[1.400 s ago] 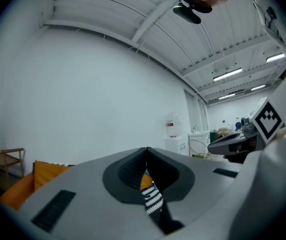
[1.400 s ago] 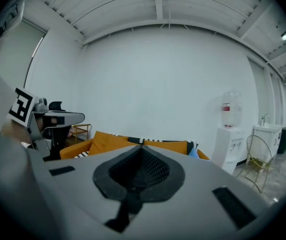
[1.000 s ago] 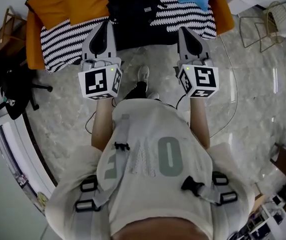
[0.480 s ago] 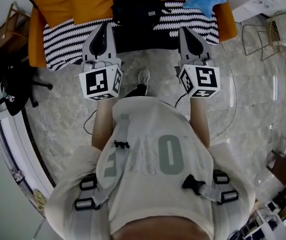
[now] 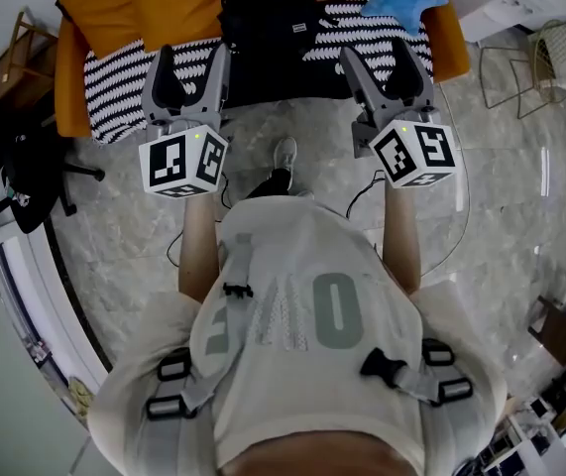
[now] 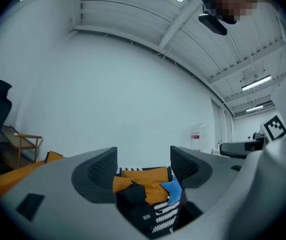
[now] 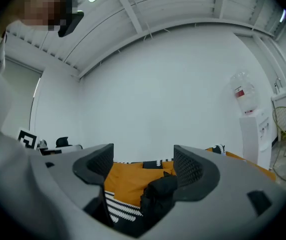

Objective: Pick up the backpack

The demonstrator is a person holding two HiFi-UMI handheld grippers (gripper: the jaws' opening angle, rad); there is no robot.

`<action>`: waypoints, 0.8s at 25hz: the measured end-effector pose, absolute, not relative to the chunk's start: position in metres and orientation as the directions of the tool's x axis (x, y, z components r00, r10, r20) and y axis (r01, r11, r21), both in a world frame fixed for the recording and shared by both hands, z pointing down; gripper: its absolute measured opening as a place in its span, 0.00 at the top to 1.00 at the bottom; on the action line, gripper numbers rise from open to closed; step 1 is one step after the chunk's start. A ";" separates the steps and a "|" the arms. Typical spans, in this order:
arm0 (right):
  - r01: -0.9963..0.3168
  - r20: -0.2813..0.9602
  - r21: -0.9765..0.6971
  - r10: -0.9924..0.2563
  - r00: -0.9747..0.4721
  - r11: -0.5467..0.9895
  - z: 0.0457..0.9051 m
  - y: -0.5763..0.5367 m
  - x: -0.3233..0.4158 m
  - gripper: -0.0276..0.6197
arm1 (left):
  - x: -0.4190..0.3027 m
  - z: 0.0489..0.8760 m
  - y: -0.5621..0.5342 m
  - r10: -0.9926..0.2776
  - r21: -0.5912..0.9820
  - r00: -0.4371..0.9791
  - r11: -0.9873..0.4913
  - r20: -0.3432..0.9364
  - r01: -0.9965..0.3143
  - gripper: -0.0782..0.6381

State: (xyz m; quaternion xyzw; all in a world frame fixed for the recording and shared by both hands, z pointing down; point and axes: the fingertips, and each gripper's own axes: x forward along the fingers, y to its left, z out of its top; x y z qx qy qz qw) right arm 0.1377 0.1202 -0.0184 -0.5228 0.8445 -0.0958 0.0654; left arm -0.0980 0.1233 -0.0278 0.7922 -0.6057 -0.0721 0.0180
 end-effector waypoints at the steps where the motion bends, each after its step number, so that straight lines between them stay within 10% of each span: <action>1: -0.864 -0.017 -0.252 -0.894 -0.447 0.436 -0.019 0.116 0.139 0.39 | -0.101 -0.026 0.121 -0.964 0.124 0.250 -0.260 -0.087 -0.958 0.45; 20: -0.839 0.132 -0.257 -0.843 -0.521 0.479 0.097 -0.116 0.113 0.39 | -0.115 0.116 -0.089 -0.956 0.151 0.280 -0.265 0.086 -0.952 0.39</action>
